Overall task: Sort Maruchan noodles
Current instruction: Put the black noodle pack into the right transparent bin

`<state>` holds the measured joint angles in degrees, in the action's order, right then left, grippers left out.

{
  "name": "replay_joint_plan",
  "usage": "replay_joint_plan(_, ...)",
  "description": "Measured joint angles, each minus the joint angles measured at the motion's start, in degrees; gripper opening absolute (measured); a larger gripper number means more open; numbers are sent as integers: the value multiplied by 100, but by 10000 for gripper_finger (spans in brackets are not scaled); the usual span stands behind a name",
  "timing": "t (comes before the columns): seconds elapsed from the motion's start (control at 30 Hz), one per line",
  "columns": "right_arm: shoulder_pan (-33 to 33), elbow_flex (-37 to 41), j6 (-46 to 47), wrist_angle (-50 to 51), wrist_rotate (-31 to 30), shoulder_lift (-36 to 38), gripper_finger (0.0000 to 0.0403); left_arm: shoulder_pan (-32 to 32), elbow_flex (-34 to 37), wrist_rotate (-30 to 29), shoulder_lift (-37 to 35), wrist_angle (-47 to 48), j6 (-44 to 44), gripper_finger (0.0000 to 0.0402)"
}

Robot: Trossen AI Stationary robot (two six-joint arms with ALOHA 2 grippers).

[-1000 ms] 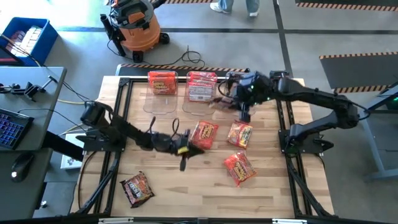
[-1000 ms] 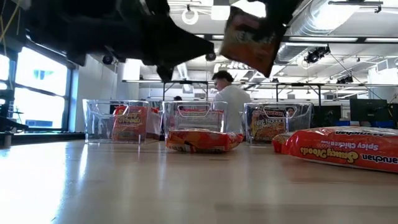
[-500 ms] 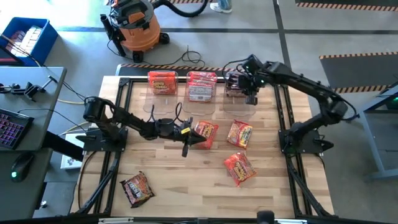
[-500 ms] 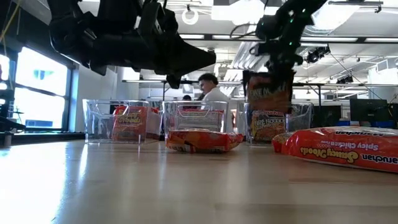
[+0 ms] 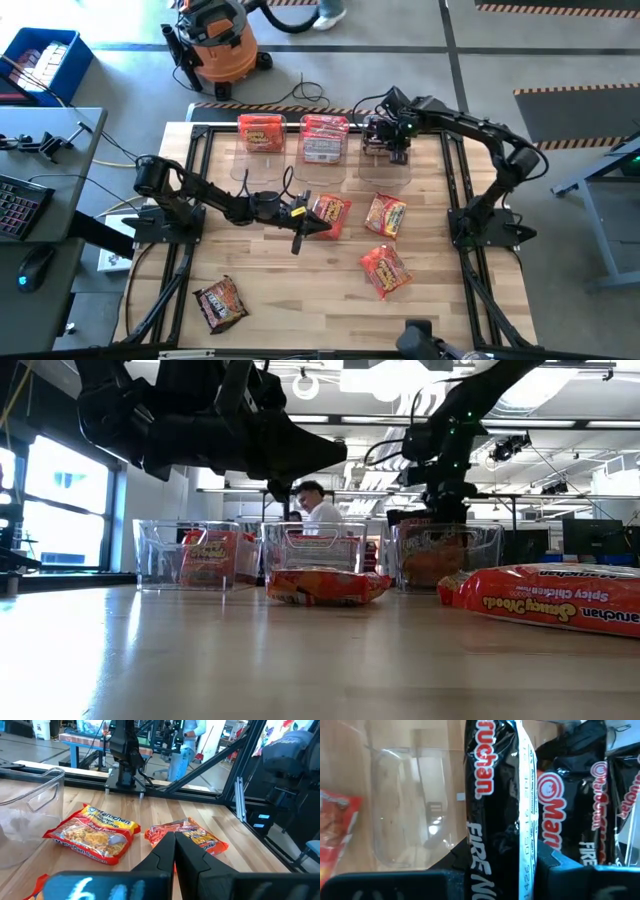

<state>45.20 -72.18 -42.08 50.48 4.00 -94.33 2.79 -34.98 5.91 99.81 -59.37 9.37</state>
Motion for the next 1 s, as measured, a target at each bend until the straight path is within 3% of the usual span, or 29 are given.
replay_joint_plan(0.23, 29, 0, 45, -117, -34, -156, 95, -1, 0, -2, 0, 0, 2, 1)
replay_joint_plan(0.5, 31, 0, 329, -142, -125, -179, 148, -1, -2, -2, 0, -2, 50, 0)
replay_joint_plan(0.63, 16, 0, 369, -140, -514, -179, 166, -1, -2, -4, 0, -2, 92, 0)
replay_joint_plan(1.0, 1, -2, 591, -146, -1010, -163, 168, 23, -2, -4, 2, -2, 92, 0)
